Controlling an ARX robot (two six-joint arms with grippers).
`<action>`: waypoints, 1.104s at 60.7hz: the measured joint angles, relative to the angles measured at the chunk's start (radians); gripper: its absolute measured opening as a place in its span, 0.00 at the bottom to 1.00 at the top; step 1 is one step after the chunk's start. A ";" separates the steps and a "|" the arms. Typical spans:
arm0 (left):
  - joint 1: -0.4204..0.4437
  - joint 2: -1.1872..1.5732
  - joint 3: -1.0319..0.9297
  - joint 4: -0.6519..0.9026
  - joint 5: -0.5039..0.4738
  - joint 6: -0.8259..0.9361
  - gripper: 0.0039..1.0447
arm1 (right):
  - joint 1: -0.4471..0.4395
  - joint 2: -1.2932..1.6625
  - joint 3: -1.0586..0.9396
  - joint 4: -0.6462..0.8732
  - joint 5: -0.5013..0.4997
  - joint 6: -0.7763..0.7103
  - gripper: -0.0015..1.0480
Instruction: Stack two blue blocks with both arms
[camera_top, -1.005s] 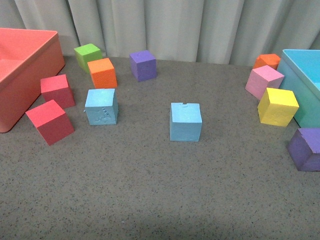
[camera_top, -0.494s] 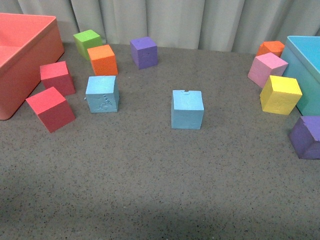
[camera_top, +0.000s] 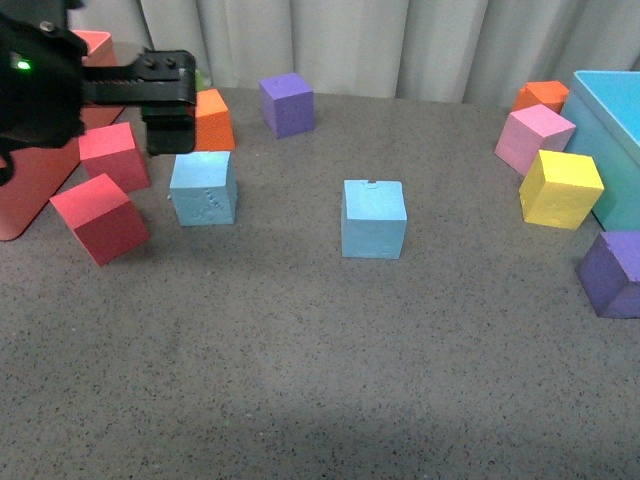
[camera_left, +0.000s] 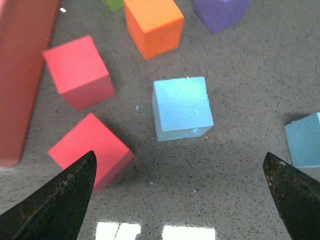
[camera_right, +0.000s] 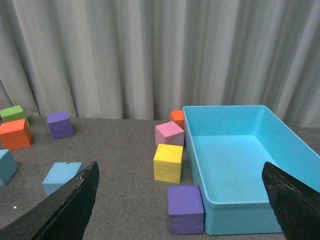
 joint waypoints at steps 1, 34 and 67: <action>-0.002 0.011 0.012 -0.009 0.000 0.002 0.94 | 0.000 0.000 0.000 0.000 0.000 0.000 0.91; 0.011 0.397 0.476 -0.337 -0.013 -0.004 0.94 | 0.000 0.000 0.000 0.000 0.000 0.000 0.91; 0.015 0.594 0.713 -0.529 0.018 -0.050 0.94 | 0.000 0.000 0.000 0.000 0.000 0.000 0.91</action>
